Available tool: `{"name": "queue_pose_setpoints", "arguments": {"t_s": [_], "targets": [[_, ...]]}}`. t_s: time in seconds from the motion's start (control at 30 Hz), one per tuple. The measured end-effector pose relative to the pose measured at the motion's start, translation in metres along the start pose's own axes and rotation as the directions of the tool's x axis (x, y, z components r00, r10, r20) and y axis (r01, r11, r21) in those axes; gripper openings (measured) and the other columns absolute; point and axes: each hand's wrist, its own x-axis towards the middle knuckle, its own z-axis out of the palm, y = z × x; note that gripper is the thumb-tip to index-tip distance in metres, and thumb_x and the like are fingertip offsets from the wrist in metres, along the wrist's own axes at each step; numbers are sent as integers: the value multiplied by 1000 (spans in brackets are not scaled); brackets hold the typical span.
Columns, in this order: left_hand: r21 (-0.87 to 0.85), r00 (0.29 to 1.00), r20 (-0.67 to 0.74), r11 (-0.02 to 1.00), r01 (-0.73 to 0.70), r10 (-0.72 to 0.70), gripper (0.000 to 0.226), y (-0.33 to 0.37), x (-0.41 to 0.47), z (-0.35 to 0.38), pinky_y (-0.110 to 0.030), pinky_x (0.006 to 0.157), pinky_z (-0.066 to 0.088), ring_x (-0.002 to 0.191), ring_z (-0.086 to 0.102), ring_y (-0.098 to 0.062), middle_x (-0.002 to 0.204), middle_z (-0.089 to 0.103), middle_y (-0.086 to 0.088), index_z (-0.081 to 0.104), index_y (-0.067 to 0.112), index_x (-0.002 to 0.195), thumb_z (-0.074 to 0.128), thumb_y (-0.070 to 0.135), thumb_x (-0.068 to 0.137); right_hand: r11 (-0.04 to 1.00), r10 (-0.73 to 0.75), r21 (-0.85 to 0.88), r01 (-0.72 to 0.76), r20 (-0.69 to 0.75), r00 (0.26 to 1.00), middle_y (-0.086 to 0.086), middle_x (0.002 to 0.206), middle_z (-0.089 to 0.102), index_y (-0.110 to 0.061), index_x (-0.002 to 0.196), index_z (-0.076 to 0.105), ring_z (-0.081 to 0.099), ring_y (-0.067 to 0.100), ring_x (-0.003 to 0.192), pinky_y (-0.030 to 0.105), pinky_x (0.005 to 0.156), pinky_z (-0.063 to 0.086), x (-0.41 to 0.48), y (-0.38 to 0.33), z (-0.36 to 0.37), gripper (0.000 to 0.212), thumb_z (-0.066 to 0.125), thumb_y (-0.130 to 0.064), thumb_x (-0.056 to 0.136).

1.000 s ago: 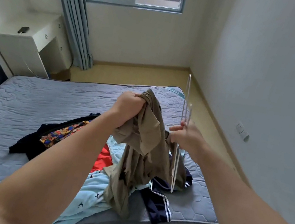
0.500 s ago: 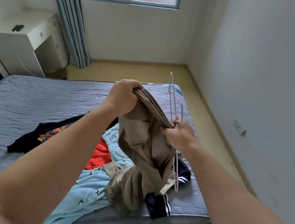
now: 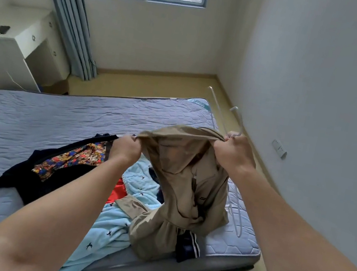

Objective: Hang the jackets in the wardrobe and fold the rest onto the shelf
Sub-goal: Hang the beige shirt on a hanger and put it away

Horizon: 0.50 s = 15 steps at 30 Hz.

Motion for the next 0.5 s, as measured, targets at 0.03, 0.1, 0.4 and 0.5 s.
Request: {"name": "queue_pose_setpoints", "arguments": {"t_s": [0.03, 0.1, 0.4, 0.5], "targets": [[-52, 989, 91, 991, 123, -117, 53, 1, -4, 6, -40, 80, 55, 95, 67, -40, 107, 69, -21, 65, 3, 104, 40, 50, 102, 1000, -9, 8, 9, 1, 1000, -7, 51, 36, -20, 58, 34, 35, 22, 53, 32, 53, 32, 1, -2, -1, 22, 54, -26, 65], [-173, 914, 326, 935, 309, -242, 77, 5, -19, 19, -40, 74, 57, 84, 71, -38, 104, 69, -18, 61, 2, 107, 24, 69, 99, 1000, -24, 17, 24, 7, 1000, -5, 48, 34, -22, 58, 32, 33, 19, 50, 31, 52, 31, 4, -8, -3, 32, 56, -40, 70], [-326, 649, 752, 922, 210, 118, 61, -2, -87, 88, -35, 80, 48, 93, 62, -18, 104, 69, -6, 64, 15, 116, 59, 4, 56, 989, 10, 149, -13, 20, 1000, -6, 57, 38, -21, 61, 40, 38, 26, 62, 39, 68, 38, 17, -39, -8, 27, 46, -43, 74], [-278, 513, 834, 958, 72, 203, 85, -21, -103, 105, -23, 90, 52, 107, 63, -6, 121, 66, 8, 46, 24, 139, 82, 8, 64, 988, 35, 154, -34, -3, 999, -1, 62, 44, -18, 64, 44, 41, 28, 63, 42, 68, 41, 20, -43, -12, 21, 42, -38, 69]]}}
